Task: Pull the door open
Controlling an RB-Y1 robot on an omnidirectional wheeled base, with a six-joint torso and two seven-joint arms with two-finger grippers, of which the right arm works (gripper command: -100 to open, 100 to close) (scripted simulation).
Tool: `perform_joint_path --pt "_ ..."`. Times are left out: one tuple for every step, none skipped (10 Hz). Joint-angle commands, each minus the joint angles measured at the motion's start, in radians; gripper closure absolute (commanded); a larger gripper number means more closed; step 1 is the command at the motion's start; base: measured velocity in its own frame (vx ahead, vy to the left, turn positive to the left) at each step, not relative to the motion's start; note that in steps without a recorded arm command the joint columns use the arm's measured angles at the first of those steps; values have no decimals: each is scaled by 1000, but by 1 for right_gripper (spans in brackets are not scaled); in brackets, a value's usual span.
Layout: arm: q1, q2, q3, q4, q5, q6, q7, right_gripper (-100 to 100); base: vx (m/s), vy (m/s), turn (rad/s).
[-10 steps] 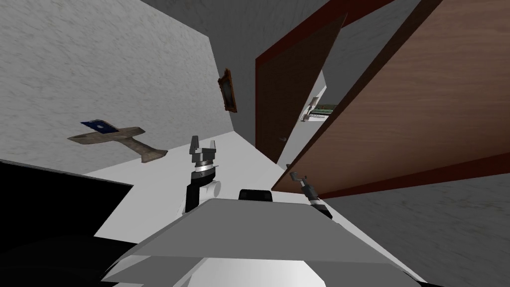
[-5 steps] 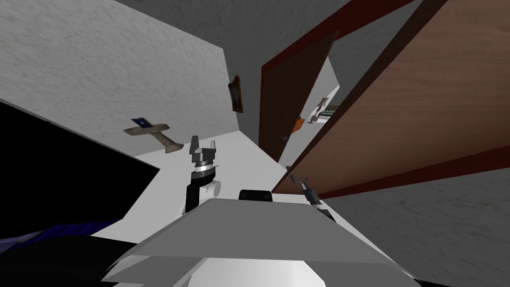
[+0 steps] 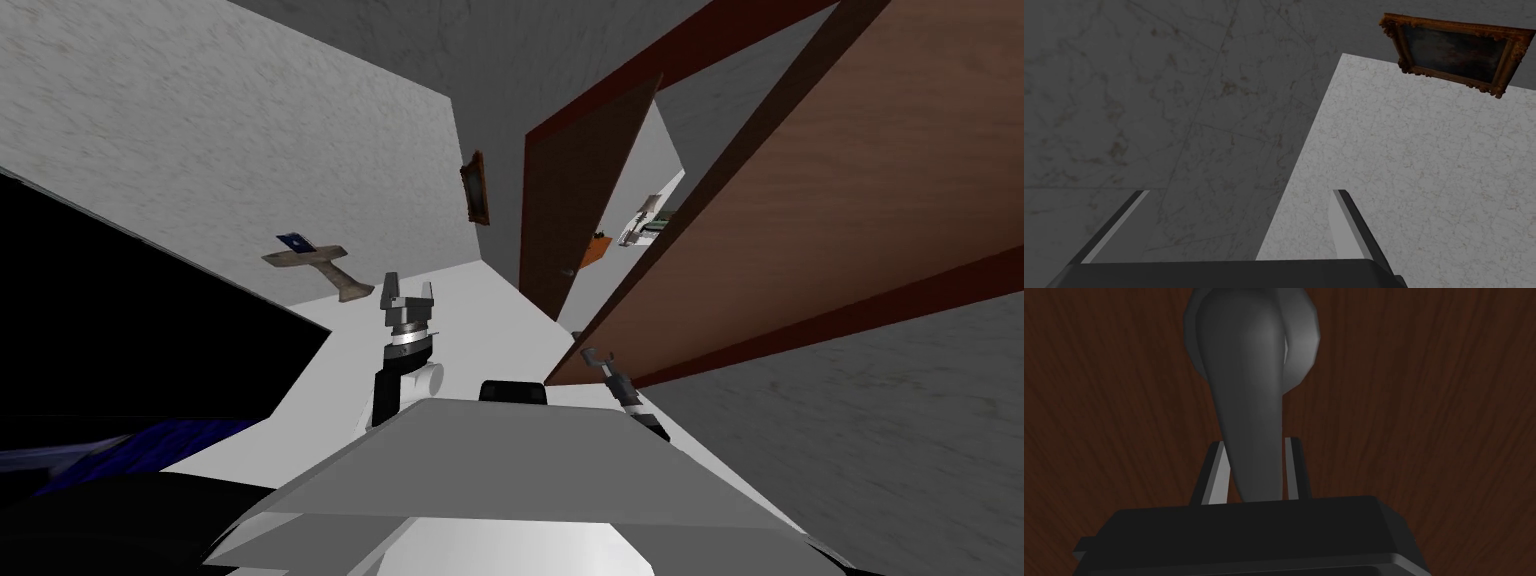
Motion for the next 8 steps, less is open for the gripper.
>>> perform_joint_path --pt "-15 11 18 33 7 -24 -1 100 -97 -17 -1" --pt "-34 10 37 50 7 -32 -3 100 -95 -26 -25" --pt "-44 10 47 59 8 -36 -4 100 -111 -18 -5" --pt "-44 10 47 59 8 -36 -4 100 -66 3 -1" --pt "-44 10 47 59 8 -36 -4 100 -23 5 -2" --pt "-65 8 67 77 8 -44 -7 100 -69 -19 -10" --pt "-65 8 67 77 8 -44 -7 100 -69 -13 4" --pt "-65 8 67 70 8 -44 -7 100 -30 3 0"
